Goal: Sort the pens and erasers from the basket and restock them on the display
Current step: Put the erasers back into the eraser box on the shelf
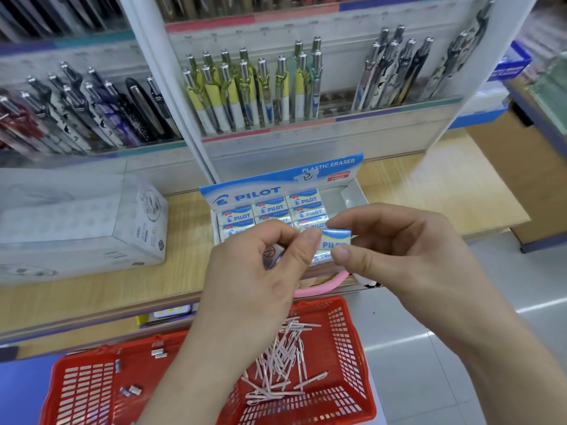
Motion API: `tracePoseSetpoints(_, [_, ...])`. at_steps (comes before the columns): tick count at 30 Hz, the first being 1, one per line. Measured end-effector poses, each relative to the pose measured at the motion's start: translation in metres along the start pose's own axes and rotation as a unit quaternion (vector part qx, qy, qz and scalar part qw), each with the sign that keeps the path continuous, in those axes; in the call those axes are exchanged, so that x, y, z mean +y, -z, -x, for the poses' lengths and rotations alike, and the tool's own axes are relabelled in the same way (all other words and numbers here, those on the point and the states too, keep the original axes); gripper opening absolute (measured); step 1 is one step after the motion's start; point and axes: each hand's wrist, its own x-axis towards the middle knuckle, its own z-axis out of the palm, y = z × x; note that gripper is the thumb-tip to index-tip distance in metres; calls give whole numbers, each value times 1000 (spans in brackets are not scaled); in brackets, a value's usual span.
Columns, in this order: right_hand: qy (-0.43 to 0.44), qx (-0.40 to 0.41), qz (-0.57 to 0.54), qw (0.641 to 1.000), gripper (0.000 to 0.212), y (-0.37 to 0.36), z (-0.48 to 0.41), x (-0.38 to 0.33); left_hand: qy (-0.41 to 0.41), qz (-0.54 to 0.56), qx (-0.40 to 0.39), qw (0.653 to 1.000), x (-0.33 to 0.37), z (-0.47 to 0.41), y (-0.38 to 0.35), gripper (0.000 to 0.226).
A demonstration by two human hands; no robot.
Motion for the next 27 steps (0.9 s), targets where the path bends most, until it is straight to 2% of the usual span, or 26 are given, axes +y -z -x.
tracePoseSetpoints(3, [39,27,134,990,24,5,-5,4,10,-14,2,1000,-5,-7,-8,39])
tracePoseSetpoints(5, [94,31,263,960,24,10,-10,4,15,-20,1,1000,-6,-11,-13,44])
tracePoseSetpoints(7, [131,47,348,927,25,16,-17,2,21,-35,-2,999,-7,-15,-16,44])
tracePoseSetpoints(8, [140,62,375,914,25,19,-20,2,27,-55,-3,998,-9,-17,-17,41])
tracePoseSetpoints(10, [145,97,417,892,23,25,-31,2,22,-167,1,986,-16,-22,-19,25])
tracePoseSetpoints(12, [145,121,450,873,22,29,-41,3,-5,-285,1,959,-19,-23,-20,28])
tracePoseSetpoints(13, [153,128,467,862,21,28,-46,4,-11,-307,-3,952,-20,-22,-20,32])
tracePoseSetpoints(16, [174,135,499,839,23,25,-60,9,-13,-329,-13,944,-20,-21,-16,37])
tracePoseSetpoints(23, [214,174,498,822,26,14,-67,28,2,-348,-45,936,-18,-18,-5,41])
tracePoseSetpoints(27, [215,200,501,814,14,9,-69,35,13,-355,-58,933,-16,-19,-4,41])
